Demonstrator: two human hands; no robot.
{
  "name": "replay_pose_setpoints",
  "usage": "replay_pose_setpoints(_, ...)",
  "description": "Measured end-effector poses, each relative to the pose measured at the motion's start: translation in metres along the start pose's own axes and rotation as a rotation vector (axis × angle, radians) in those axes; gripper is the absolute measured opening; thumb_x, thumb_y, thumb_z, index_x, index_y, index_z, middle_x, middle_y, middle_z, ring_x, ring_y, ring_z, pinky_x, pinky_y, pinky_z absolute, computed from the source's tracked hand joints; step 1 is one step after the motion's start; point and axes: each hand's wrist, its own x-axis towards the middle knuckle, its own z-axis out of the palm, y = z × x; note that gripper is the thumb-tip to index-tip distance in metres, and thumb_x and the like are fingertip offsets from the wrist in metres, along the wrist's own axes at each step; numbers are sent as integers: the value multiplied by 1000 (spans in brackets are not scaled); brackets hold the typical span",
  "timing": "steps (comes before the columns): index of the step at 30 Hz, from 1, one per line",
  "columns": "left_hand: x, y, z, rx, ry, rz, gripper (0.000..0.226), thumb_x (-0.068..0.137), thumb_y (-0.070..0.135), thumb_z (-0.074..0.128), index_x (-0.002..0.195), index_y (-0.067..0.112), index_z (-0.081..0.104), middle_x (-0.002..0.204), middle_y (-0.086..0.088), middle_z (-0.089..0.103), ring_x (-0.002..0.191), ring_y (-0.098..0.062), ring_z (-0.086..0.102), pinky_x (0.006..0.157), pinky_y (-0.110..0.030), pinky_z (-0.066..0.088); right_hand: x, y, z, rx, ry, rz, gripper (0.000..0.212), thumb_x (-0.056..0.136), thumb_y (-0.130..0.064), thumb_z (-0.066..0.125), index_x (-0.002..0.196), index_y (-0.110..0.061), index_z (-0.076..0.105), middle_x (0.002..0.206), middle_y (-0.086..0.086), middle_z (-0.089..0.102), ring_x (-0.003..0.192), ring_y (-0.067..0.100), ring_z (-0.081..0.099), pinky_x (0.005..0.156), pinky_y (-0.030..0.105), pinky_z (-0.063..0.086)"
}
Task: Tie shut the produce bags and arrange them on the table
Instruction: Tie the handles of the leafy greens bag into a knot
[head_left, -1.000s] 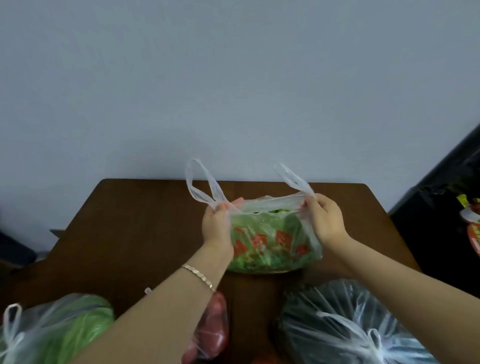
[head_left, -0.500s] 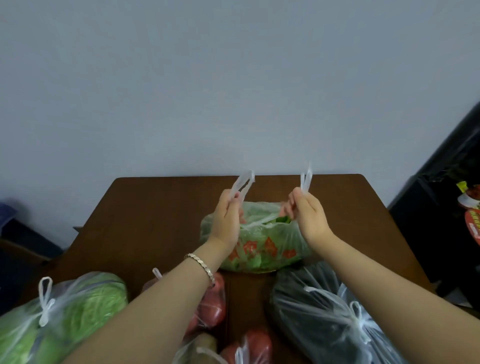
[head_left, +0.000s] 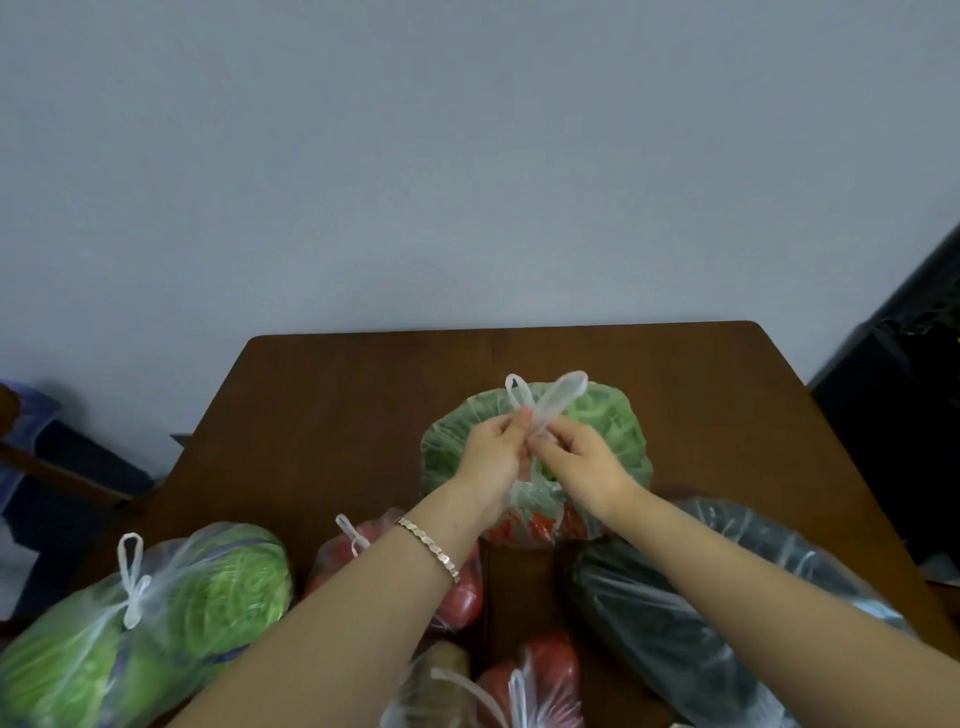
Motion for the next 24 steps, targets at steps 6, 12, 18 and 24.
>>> replay_pose_setpoints(6, -9, 11, -1, 112, -61, 35, 9, 91, 33, 52, 89, 33, 61, 47, 11, 43, 42, -4, 35, 45, -19, 30, 0, 4, -7, -4, 150, 161, 52, 92, -36, 47, 43, -20, 42, 35, -9, 29, 33, 5, 24, 41, 22, 19)
replay_pose_setpoints(12, -18, 6, 5, 63, -30, 205, 19, 95, 24, 45, 85, 17, 60, 58, 7, 49, 43, 4, 45, 45, -10, 37, -3, 4, -10, 192, 172, 243, 49, 96, -37, 38, 53, -17, 51, 44, -5, 42, 40, 5, 36, 47, 21, 31)
replay_pose_setpoints(18, -35, -17, 4, 581, -103, 562, 27, 98, 24, 36, 105, 12, 60, 90, 2, 59, 77, -3, 52, 74, -21, 44, -3, 8, -12, -20, 241, 339, 13, 88, -8, 54, 81, -7, 66, 52, 6, 58, 49, 22, 47, 45, 19, 36)
replay_pose_setpoints(24, -27, 10, 0, 562, 21, 564, 26, 98, 25, 36, 97, 11, 58, 81, 3, 58, 70, 5, 49, 65, -9, 41, 6, -24, -18, -246, 298, 82, 23, 83, -9, 60, 102, -20, 51, 69, -4, 52, 60, 7, 48, 55, 16, 40)
